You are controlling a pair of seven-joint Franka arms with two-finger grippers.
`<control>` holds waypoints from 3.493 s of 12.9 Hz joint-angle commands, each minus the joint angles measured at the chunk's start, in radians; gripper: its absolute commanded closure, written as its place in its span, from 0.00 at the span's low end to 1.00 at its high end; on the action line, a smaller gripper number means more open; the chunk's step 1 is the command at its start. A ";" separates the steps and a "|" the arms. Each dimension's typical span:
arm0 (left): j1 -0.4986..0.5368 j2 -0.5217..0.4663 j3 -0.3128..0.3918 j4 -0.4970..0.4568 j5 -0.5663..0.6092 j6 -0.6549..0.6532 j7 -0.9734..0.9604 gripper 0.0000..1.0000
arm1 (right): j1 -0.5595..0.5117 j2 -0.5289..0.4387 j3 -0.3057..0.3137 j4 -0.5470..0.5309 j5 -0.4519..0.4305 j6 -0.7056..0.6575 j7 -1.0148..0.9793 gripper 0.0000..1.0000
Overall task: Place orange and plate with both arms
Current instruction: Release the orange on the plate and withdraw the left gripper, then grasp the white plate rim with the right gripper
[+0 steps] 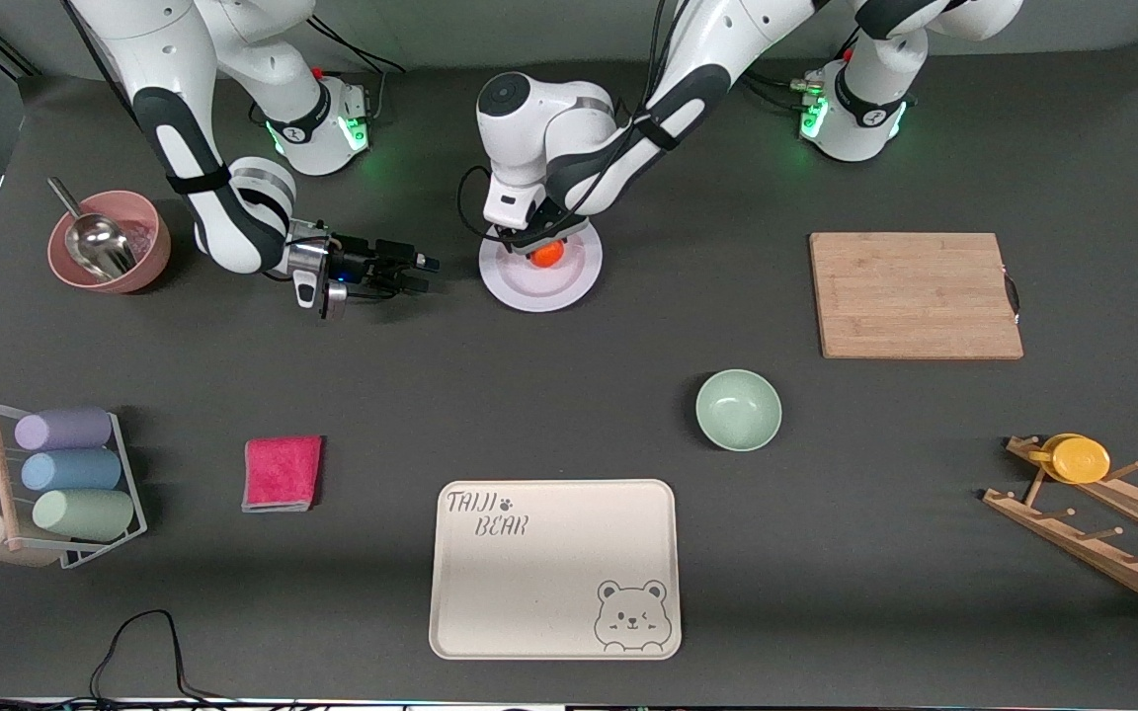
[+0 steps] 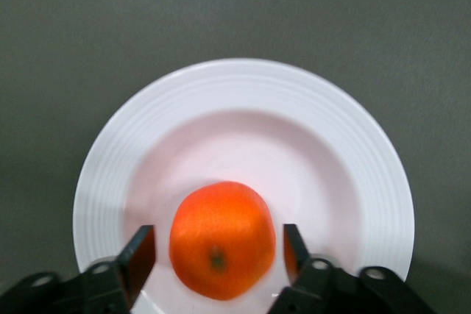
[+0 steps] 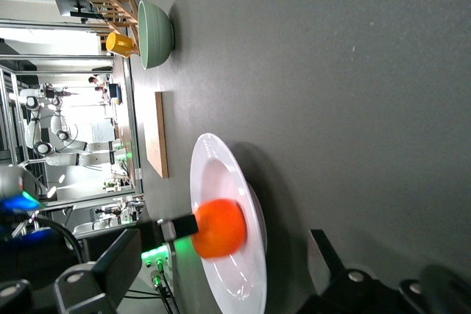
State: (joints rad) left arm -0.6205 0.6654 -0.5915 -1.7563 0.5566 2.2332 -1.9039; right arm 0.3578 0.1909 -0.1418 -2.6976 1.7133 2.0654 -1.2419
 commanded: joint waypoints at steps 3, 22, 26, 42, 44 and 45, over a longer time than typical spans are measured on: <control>0.039 -0.032 0.016 0.027 0.028 -0.015 0.041 0.00 | 0.030 0.030 -0.004 -0.008 0.097 0.013 -0.057 0.00; 1.197 -0.718 0.018 0.082 -0.547 -0.680 2.032 0.00 | 0.273 0.165 0.001 0.035 0.344 -0.103 -0.278 0.01; 1.216 -0.873 0.087 -0.058 -0.641 -0.635 2.073 0.00 | 0.277 0.202 0.001 0.047 0.350 -0.103 -0.345 0.10; 1.211 -0.839 0.084 -0.035 -0.642 -0.638 2.067 0.00 | 0.291 0.243 0.001 0.084 0.371 -0.119 -0.277 1.00; 1.210 -0.840 0.082 -0.035 -0.641 -0.636 2.067 0.00 | 0.290 0.214 -0.012 0.100 0.341 -0.178 -0.146 1.00; 1.211 -0.842 0.082 -0.034 -0.639 -0.630 2.076 0.00 | 0.279 0.197 -0.013 0.116 0.335 -0.179 -0.124 1.00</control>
State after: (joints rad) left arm 0.5910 -0.1647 -0.5129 -1.7843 -0.0715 1.5850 0.1478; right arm 0.6378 0.4248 -0.1406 -2.6112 2.0711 1.9143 -1.4584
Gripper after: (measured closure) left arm 0.000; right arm 0.921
